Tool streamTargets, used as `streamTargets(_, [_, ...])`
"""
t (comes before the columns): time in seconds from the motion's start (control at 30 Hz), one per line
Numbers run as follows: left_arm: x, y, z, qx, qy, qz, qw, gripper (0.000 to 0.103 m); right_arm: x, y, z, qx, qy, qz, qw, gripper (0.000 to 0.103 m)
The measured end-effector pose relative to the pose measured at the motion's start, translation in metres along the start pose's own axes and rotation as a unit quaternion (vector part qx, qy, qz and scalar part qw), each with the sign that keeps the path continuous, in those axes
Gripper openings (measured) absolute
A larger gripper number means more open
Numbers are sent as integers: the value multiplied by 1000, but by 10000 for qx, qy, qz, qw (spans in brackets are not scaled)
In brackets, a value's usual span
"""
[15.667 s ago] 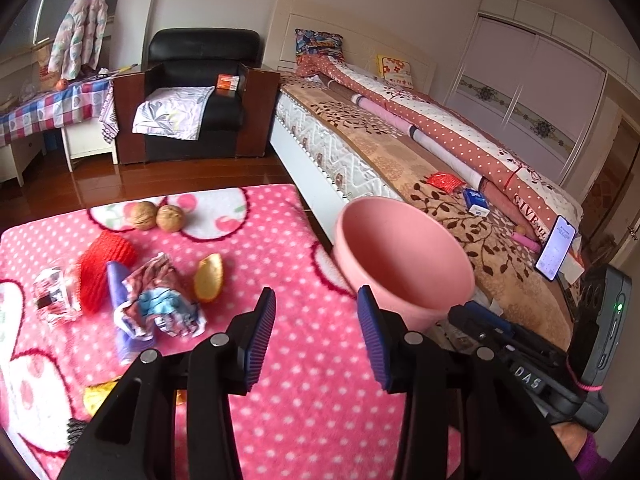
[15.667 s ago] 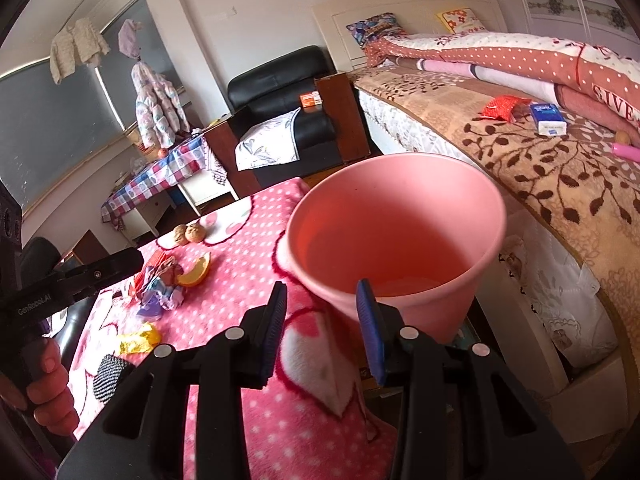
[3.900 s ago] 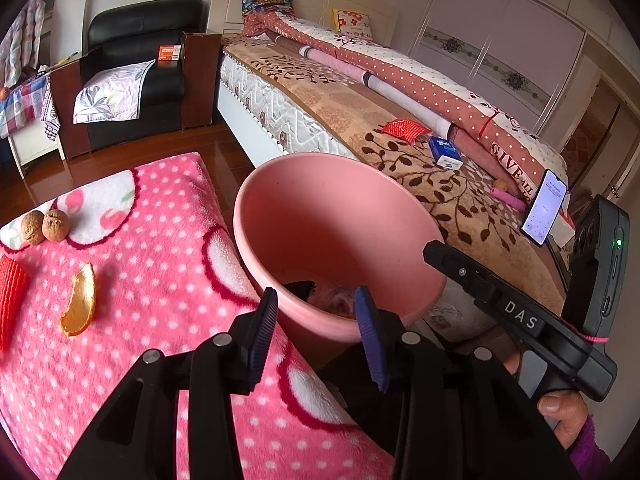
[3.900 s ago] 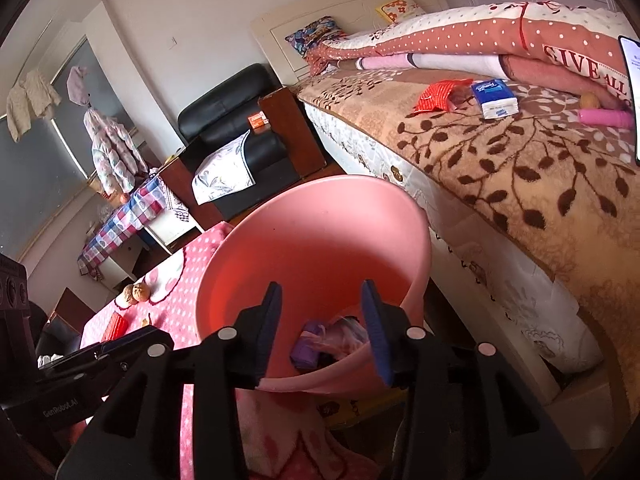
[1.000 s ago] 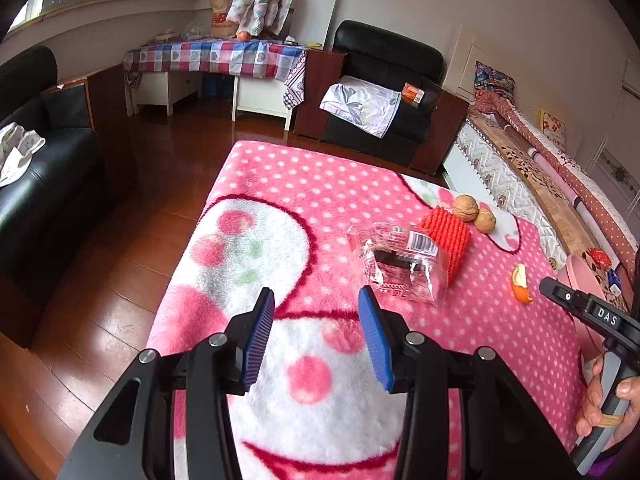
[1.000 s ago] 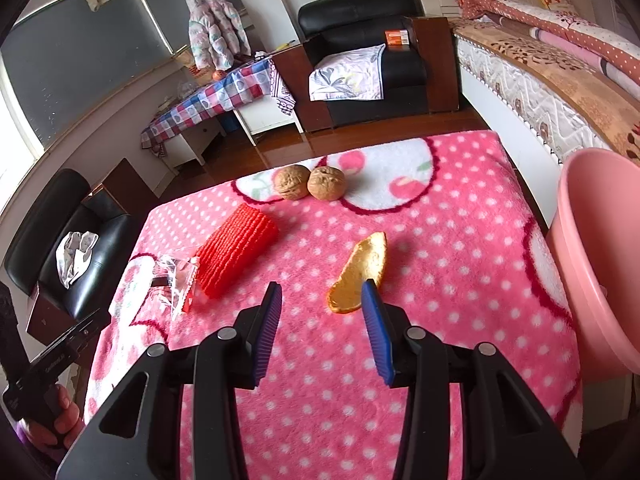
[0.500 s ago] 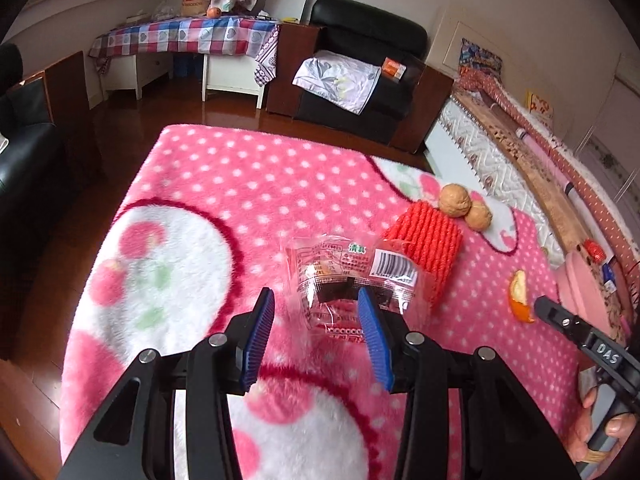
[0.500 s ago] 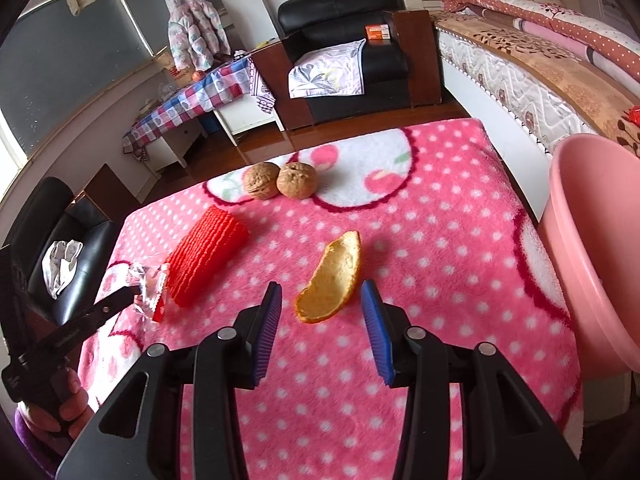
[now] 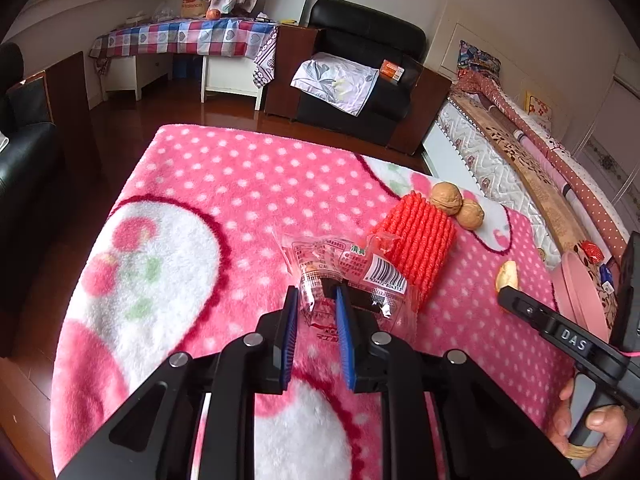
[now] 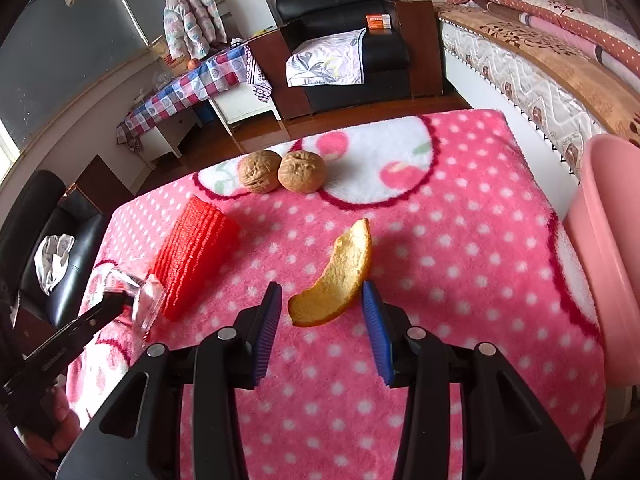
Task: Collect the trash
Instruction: 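Grasp the clear plastic packaging with the left tool while the right tool grasps the orange peel, then carry the plastic packaging and orange peel over the pink bucket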
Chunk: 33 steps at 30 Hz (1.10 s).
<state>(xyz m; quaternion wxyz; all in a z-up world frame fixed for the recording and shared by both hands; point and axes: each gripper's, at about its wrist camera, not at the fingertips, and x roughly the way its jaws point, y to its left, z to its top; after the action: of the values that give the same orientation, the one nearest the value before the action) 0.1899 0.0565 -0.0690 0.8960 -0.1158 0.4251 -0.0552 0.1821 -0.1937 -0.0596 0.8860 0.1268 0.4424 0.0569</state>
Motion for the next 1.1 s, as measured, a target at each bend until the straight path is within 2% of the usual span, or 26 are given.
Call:
streamTargets(0.2, [-20,-2,-10,-34,-49,56,10000,17,4,-1,-2,-152,-34,-92,9998,42])
streamTargets(0.27, [-29,-2,-14,-10,-85,102,9999,17,3,-1,-3,-206,-70,-160,9996,30])
streamTargets(0.37, [-38,-2,-19,-33,-118,134,9998,17,0,-3,-4,-255,-51,-75,9996,23])
streamTargets(0.47, [-43,-4,-22,-52,-152,153,9998,17,-5,-4,-6,-349,-42,-10,9994,19])
streamTargets(1.1, [-70,-29,-28,45,-292,271,9992,17,-66,-18,-28,-504,-242,420,9975,18])
